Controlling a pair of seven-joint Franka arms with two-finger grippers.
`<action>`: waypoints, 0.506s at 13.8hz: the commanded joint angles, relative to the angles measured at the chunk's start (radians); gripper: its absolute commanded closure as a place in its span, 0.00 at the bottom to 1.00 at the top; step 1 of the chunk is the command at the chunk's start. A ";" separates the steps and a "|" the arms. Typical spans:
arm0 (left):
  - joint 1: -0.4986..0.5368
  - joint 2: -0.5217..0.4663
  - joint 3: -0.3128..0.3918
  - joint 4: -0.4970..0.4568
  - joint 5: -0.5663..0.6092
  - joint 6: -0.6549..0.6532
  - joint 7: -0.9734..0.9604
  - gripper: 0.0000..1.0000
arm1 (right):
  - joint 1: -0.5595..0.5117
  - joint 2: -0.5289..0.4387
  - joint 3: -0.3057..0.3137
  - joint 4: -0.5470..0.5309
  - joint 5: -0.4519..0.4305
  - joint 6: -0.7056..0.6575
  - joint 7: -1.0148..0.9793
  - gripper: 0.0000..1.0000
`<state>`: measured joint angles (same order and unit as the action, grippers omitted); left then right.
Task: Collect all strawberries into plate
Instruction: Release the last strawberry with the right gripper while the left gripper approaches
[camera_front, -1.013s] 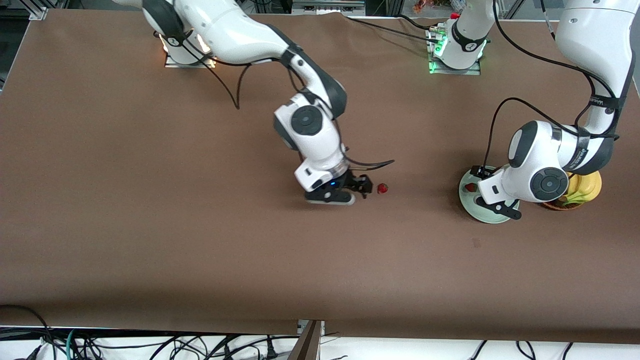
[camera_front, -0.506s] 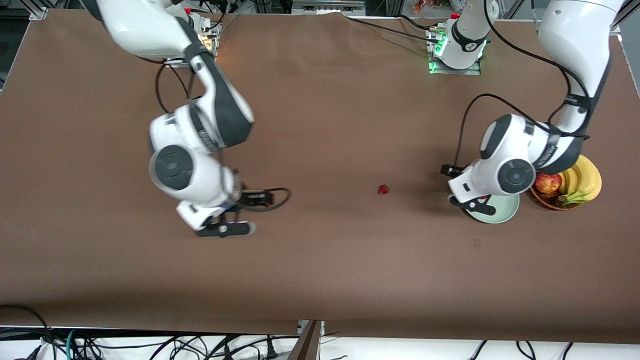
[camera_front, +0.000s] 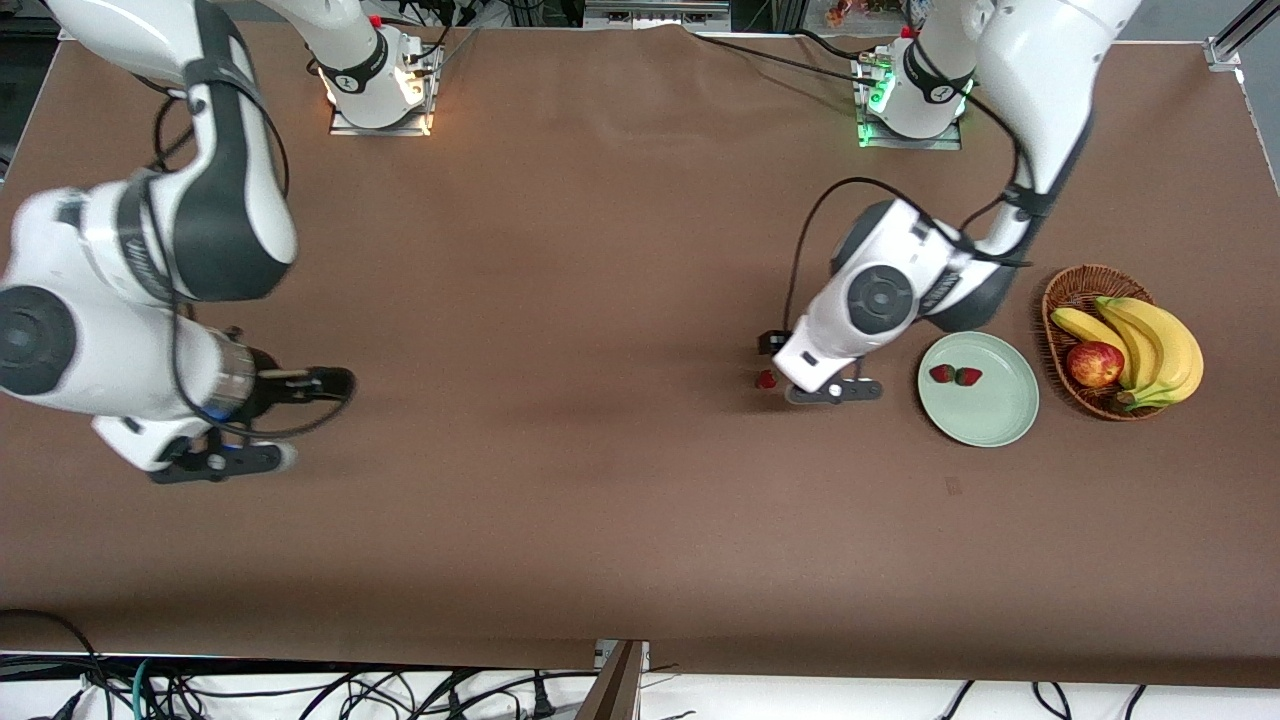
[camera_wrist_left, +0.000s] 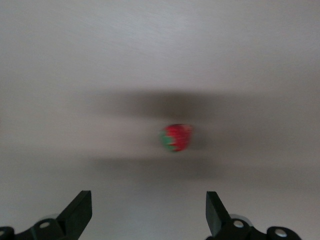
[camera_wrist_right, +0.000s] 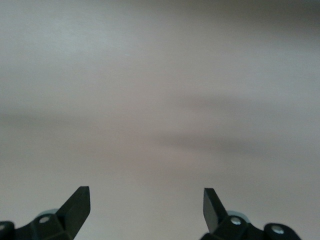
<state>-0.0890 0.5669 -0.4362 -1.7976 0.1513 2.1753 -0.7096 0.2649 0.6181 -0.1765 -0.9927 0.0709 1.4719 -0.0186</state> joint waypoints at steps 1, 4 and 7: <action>-0.038 0.080 0.016 0.012 0.091 0.095 -0.123 0.00 | -0.061 -0.141 0.015 -0.134 -0.019 -0.012 -0.038 0.00; -0.052 0.122 0.014 0.011 0.275 0.115 -0.261 0.00 | -0.137 -0.280 0.047 -0.286 -0.014 -0.001 -0.024 0.00; -0.054 0.130 0.014 0.008 0.284 0.139 -0.272 0.00 | -0.245 -0.409 0.155 -0.433 -0.064 0.016 -0.026 0.00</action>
<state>-0.1300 0.6992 -0.4308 -1.8000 0.4026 2.3058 -0.9561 0.0777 0.3322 -0.0978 -1.2642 0.0462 1.4549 -0.0421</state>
